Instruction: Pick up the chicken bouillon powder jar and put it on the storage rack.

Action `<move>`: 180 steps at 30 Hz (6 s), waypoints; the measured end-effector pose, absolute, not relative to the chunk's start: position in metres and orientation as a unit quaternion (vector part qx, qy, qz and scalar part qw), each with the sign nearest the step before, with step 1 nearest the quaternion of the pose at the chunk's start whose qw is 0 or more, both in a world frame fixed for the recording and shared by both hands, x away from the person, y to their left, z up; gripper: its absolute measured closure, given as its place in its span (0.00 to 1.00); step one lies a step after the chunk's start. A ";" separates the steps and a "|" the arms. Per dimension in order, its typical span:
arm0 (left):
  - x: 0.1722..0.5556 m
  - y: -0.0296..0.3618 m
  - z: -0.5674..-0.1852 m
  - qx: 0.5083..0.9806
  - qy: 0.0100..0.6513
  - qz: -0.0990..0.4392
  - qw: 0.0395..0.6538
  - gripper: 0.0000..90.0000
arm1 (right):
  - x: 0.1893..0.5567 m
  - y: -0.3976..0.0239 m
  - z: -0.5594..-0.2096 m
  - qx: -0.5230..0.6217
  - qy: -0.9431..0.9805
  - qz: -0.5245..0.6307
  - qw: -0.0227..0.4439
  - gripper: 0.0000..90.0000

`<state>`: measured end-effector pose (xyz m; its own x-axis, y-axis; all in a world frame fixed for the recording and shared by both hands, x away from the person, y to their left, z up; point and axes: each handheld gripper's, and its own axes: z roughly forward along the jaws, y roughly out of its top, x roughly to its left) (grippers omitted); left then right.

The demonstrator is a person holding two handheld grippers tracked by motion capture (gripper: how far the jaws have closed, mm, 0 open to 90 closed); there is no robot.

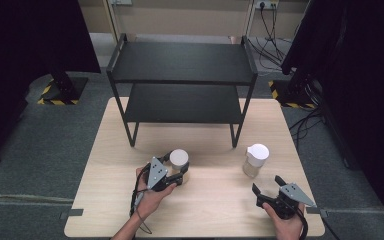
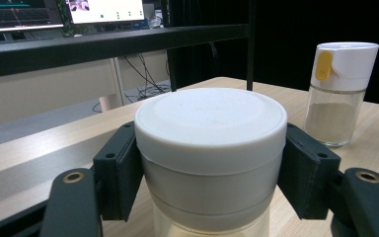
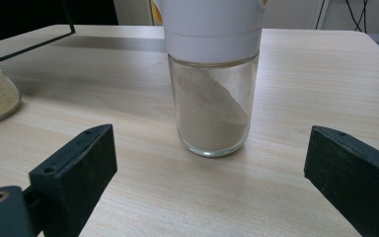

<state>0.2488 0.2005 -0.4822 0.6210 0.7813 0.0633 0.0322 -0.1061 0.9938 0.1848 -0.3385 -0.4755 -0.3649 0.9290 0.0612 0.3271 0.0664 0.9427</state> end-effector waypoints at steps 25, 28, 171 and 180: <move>0.222 0.219 -0.438 0.621 0.324 0.385 0.601 0.37 | 0.185 -0.338 -0.476 0.476 0.661 0.492 0.307 0.07; 0.222 0.220 -0.435 0.611 0.328 0.393 0.603 0.37 | 0.185 -0.338 -0.476 0.476 0.660 0.492 0.308 0.07; 0.346 0.223 -0.224 0.492 0.410 0.500 0.584 0.37 | 0.187 -0.340 -0.476 0.480 0.656 0.496 0.304 0.07; 0.349 0.224 -0.224 0.495 0.413 0.498 0.580 0.37 | 0.188 -0.340 -0.476 0.480 0.657 0.496 0.303 0.07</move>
